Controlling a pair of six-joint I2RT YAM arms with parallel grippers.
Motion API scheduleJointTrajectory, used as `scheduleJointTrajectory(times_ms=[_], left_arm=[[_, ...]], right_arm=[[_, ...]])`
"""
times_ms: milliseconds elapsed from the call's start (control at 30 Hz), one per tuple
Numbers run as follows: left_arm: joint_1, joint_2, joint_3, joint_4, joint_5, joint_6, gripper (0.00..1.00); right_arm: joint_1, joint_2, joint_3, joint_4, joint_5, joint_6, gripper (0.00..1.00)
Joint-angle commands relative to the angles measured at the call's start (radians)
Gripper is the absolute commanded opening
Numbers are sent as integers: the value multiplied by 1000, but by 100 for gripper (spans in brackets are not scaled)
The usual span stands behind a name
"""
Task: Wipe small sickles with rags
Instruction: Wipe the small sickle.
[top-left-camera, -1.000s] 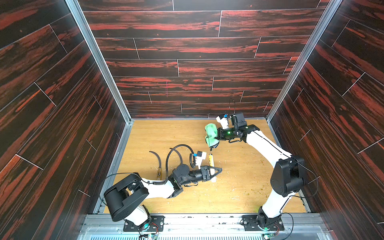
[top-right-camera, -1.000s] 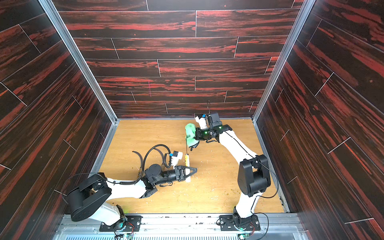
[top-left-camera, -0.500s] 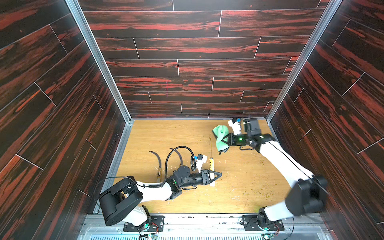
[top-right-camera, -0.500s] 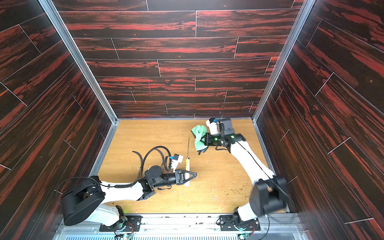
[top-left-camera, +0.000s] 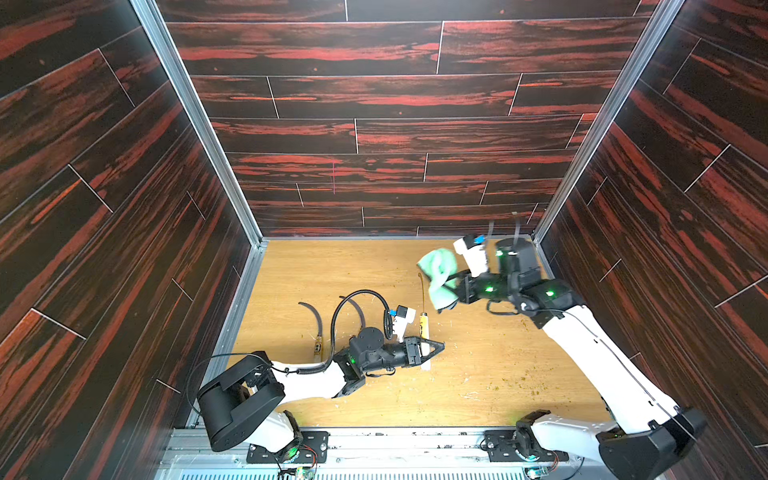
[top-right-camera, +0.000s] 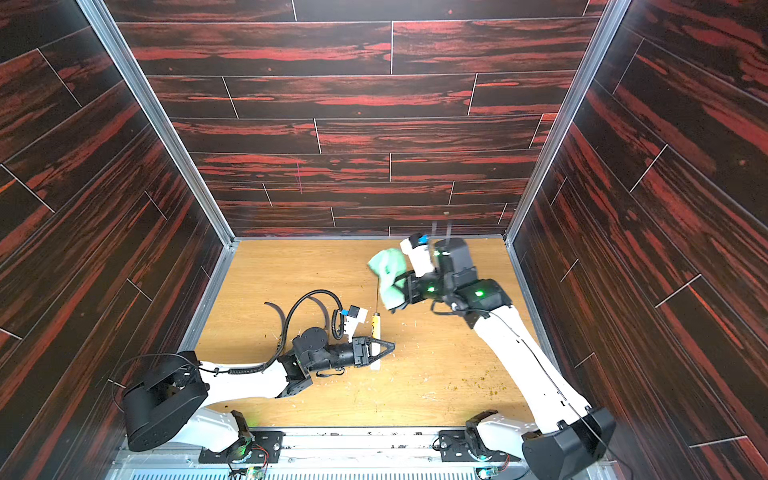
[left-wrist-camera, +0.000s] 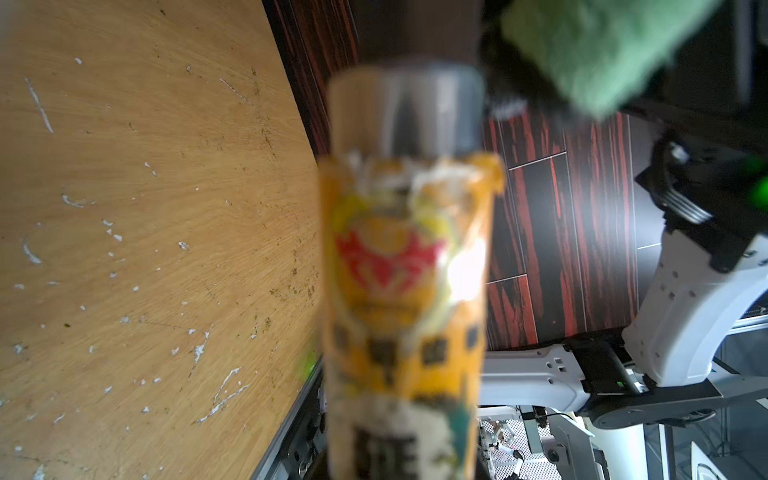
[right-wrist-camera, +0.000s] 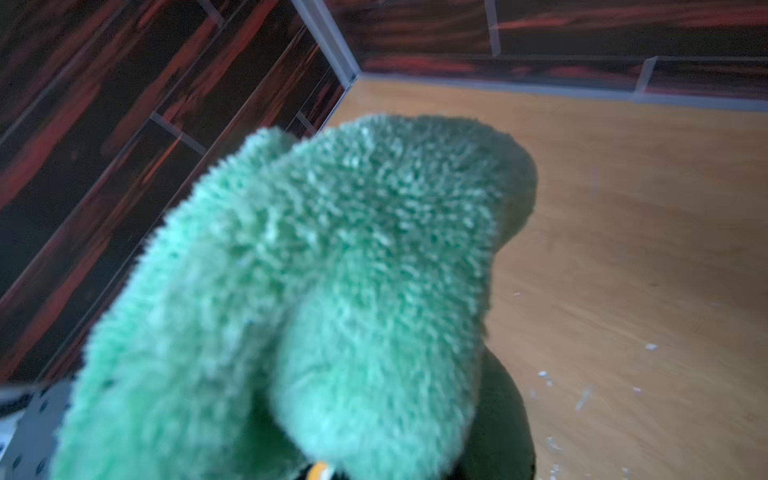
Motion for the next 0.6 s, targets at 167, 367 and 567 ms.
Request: scheduleJointTrajectory(times_ms=[167, 367, 567], left_arm=[[4, -41, 54, -70, 40, 70, 0], [4, -67, 51, -75, 66, 85, 0], [4, -136, 33, -112, 56, 120, 0]], right_arm=[[70, 88, -17, -42, 36, -28, 2], [67, 169, -4, 1, 68, -40, 1], [10, 263, 24, 41, 60, -47, 1]])
